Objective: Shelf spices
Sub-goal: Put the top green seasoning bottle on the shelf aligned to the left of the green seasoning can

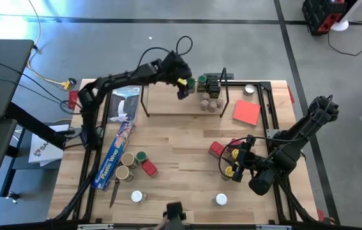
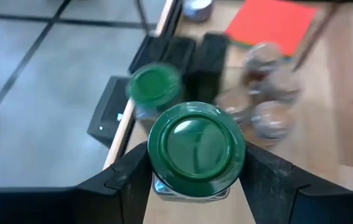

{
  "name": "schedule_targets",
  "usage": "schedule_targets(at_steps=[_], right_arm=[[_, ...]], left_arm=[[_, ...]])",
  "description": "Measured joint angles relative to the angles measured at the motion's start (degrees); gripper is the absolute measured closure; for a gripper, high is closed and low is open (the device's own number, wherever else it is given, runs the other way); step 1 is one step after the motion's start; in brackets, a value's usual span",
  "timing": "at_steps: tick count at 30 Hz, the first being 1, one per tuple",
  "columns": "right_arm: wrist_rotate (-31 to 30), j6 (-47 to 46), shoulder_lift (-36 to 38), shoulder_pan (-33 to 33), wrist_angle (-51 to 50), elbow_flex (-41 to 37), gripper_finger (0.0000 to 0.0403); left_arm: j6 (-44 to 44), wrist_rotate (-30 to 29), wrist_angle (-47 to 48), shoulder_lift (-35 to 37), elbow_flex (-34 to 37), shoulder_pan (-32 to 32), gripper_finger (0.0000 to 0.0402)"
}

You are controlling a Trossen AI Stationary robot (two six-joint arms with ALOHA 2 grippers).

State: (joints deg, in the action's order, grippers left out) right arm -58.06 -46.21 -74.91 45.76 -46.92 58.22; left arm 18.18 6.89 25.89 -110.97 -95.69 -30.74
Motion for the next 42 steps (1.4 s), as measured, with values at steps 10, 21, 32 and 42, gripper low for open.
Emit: schedule_targets(at_steps=[10, 21, 32, 42], right_arm=[[0.28, -1.7, 0.0, -0.01, 0.49, 0.0, 0.0167], [1.19, -2.86, 0.0, 0.0, 0.9, 0.0, 0.0167], [1.25, -2.84, 0.0, 0.0, 0.9, 0.0, 0.0167], [1.44, -3.02, 0.0, -0.02, 0.9, 0.0, 0.0167]], left_arm=[[3.93, 2.7, -2.28, -7.28, -1.95, -4.46, 0.0194], [5.01, 9.25, -6.86, -7.59, -1.67, -4.94, 0.0185], [5.94, 9.32, -7.64, -7.97, -1.67, -4.94, 0.0184], [4.58, 10.92, -10.03, -10.08, -1.65, -5.27, 0.0183]])
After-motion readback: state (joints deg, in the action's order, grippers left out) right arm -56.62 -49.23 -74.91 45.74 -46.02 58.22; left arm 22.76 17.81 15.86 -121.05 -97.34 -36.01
